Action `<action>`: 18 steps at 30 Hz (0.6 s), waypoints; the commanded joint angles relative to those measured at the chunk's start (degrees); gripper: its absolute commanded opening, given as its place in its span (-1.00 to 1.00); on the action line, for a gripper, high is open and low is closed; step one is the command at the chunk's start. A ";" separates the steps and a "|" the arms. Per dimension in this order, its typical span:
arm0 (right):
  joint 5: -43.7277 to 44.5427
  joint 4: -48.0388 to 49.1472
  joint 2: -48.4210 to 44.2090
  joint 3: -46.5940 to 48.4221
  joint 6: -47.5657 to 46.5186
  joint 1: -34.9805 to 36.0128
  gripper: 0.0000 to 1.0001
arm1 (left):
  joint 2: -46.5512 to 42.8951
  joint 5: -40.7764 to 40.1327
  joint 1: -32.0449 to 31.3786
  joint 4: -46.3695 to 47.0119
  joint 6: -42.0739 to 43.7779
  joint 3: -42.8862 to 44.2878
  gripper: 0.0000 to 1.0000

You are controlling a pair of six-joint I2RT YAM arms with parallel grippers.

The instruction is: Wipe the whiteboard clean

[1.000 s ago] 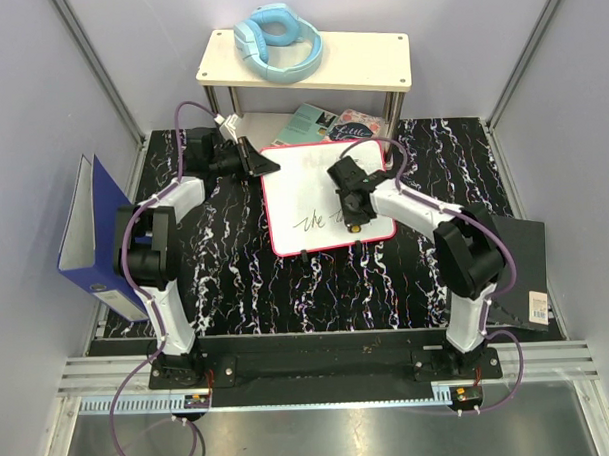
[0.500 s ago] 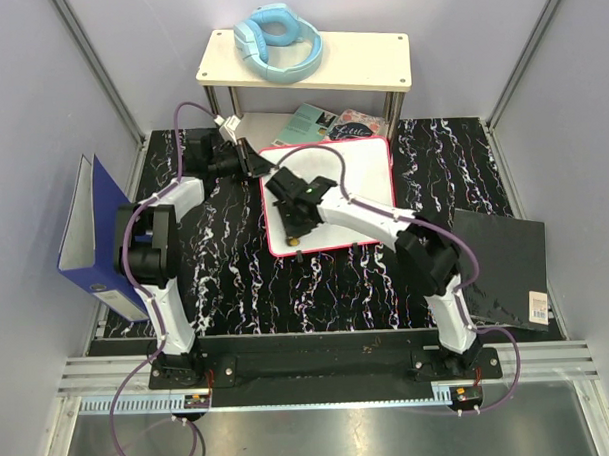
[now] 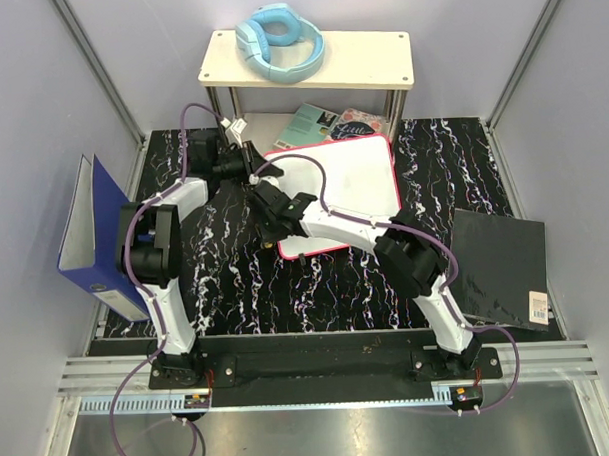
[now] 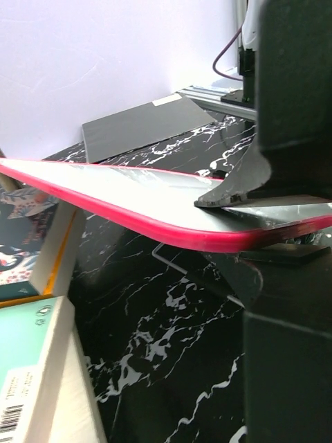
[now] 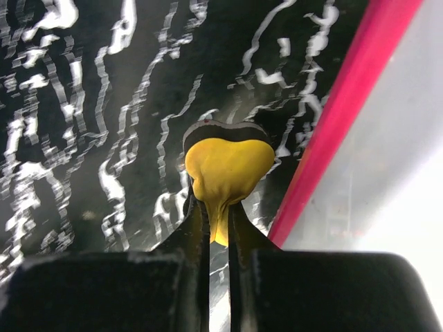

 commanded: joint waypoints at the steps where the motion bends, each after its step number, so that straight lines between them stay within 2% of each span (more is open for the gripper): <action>1: 11.93 2.14 -5.28 -2.53 -2.00 -2.27 -1.00 | 1.29 -0.99 -2.79 -3.66 8.01 -1.34 -1.00; 5: 7.73 4.33 -8.10 -4.90 -4.10 -3.60 -1.00 | 1.46 -1.26 -2.88 -3.75 8.01 -1.25 -1.00; 12: -11.05 6.35 -7.58 -3.32 -8.41 -1.75 -1.00 | 1.73 -1.61 -2.80 -4.54 8.53 -0.90 -1.00; 15: -12.76 9.76 -9.68 -6.56 -8.68 -1.05 -1.00 | 1.64 -2.22 -2.79 -5.42 9.06 -0.72 -1.00; 18: -7.69 12.94 -15.39 -12.54 -6.84 -1.13 -1.00 | 1.29 -2.75 -2.79 -6.12 9.76 -0.72 -1.00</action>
